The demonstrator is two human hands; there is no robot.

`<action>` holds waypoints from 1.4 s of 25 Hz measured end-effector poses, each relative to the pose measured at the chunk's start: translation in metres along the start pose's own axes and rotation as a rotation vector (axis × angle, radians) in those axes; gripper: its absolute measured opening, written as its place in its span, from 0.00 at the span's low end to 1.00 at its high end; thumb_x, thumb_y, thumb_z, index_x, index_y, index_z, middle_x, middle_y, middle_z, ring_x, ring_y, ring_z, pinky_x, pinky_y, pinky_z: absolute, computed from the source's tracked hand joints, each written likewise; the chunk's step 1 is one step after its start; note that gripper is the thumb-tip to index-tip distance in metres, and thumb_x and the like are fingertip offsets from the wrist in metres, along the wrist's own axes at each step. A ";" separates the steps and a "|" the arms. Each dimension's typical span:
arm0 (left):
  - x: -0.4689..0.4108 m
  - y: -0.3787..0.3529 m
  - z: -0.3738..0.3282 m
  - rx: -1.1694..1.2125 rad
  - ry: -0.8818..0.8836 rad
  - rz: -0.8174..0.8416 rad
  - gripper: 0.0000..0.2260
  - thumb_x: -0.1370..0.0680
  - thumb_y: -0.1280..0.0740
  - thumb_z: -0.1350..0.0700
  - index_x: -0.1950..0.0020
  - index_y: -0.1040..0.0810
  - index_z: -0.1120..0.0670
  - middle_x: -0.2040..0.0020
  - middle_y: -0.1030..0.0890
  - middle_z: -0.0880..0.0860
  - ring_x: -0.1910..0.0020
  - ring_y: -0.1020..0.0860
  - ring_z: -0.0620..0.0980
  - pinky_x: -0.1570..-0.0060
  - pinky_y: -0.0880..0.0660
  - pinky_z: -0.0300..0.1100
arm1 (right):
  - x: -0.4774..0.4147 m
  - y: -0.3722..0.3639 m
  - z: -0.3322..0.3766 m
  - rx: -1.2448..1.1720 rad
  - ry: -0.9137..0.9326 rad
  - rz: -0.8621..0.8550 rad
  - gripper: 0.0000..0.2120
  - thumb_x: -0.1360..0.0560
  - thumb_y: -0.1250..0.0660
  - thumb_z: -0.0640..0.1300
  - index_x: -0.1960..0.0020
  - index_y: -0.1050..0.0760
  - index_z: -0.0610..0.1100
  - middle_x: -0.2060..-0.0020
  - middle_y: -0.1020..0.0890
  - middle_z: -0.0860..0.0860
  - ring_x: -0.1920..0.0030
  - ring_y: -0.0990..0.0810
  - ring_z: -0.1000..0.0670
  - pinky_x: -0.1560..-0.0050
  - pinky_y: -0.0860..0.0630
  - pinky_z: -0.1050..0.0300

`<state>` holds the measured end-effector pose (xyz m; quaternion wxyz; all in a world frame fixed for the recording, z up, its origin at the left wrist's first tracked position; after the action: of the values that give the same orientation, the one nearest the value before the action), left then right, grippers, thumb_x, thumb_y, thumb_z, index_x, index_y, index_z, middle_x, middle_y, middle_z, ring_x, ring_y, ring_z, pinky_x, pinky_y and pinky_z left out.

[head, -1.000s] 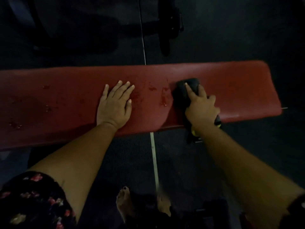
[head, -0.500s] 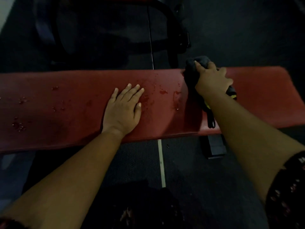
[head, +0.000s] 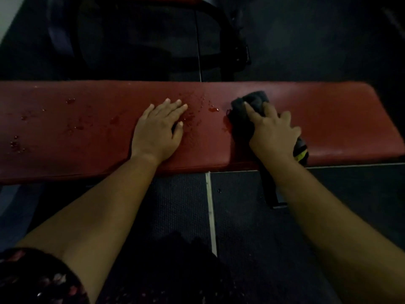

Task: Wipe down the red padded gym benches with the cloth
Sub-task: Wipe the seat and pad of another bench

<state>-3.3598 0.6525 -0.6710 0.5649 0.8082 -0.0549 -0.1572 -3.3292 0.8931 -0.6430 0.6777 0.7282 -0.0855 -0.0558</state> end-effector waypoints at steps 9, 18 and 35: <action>-0.001 0.003 -0.003 -0.002 0.002 0.003 0.20 0.18 0.43 0.54 0.25 0.32 0.49 0.24 0.32 0.48 0.24 0.39 0.48 0.24 0.47 0.49 | 0.076 -0.024 0.004 0.000 -0.114 0.042 0.39 0.23 0.35 0.43 0.22 0.54 0.64 0.23 0.46 0.50 0.36 0.36 0.39 0.48 0.31 0.41; -0.001 0.004 -0.008 0.001 -0.001 0.002 0.21 0.20 0.43 0.53 0.26 0.30 0.52 0.26 0.30 0.51 0.24 0.37 0.53 0.25 0.45 0.53 | 0.049 -0.012 0.002 0.105 -0.087 0.185 0.40 0.23 0.35 0.44 0.23 0.56 0.67 0.26 0.43 0.52 0.36 0.36 0.39 0.50 0.29 0.41; 0.001 0.008 -0.008 0.034 0.006 -0.064 0.20 0.20 0.42 0.53 0.27 0.29 0.50 0.27 0.29 0.49 0.25 0.36 0.50 0.24 0.44 0.52 | -0.077 0.014 0.071 0.132 0.244 0.203 0.35 0.23 0.40 0.42 0.24 0.48 0.65 0.26 0.38 0.49 0.35 0.33 0.37 0.41 0.28 0.40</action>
<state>-3.3557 0.6564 -0.6611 0.5459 0.8196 -0.0300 -0.1715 -3.4195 0.8381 -0.6373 0.6359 0.7601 -0.0793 0.1078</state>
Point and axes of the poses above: each hand's wrist, its own x-axis away from the middle knuckle, its own y-axis out of the back of the hand, z = x × y, the point moved 10 cm from there along -x, towards the middle knuckle
